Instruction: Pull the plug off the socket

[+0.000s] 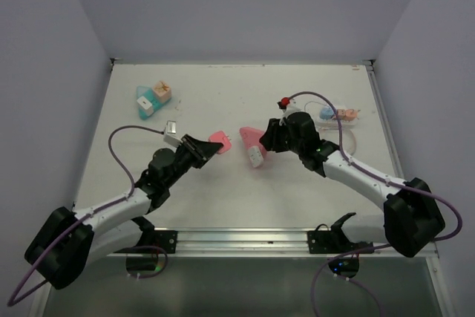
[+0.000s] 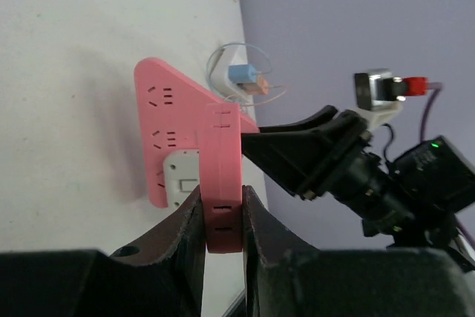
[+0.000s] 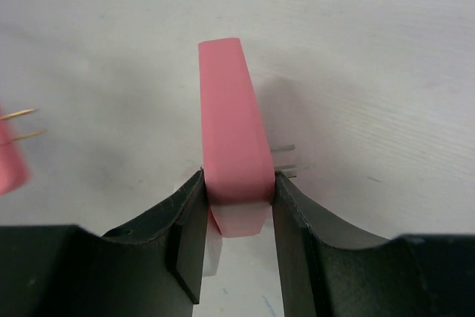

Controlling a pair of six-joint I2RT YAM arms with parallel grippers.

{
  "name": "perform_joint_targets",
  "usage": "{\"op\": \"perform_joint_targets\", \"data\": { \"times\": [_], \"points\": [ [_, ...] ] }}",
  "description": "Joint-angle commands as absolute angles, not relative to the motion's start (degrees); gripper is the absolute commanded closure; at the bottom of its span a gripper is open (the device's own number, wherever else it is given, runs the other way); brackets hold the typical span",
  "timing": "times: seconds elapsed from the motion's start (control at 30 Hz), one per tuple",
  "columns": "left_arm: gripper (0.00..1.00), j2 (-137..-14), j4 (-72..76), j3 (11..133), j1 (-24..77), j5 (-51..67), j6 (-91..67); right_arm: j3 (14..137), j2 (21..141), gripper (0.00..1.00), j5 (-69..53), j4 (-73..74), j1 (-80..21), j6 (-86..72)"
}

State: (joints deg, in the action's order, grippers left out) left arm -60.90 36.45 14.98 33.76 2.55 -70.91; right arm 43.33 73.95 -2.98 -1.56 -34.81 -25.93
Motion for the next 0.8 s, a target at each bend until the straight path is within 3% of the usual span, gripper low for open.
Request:
{"op": "perform_joint_targets", "data": {
  "times": [0.0, 0.2, 0.37, 0.77],
  "points": [
    [1.00, -53.64, 34.30, 15.99, 33.40, 0.36, -69.79, 45.00, 71.46, 1.00, 7.12, 3.87, -31.99, -24.08],
    [1.00, -47.99, 27.00, 16.00, 33.31, -5.00, -66.98, 45.88, 67.42, 1.00, 4.58, 5.10, -29.62, -25.48],
    [0.99, -52.55, 26.10, 16.08, 31.56, -5.80, -61.97, 46.05, 63.73, 1.00, 0.18, 4.66, -28.74, -26.19],
    [0.91, -84.09, 39.28, 28.99, 21.19, 8.16, -53.88, 45.18, 59.33, 1.00, -5.45, 2.99, -28.74, -26.72]
  ]
}}
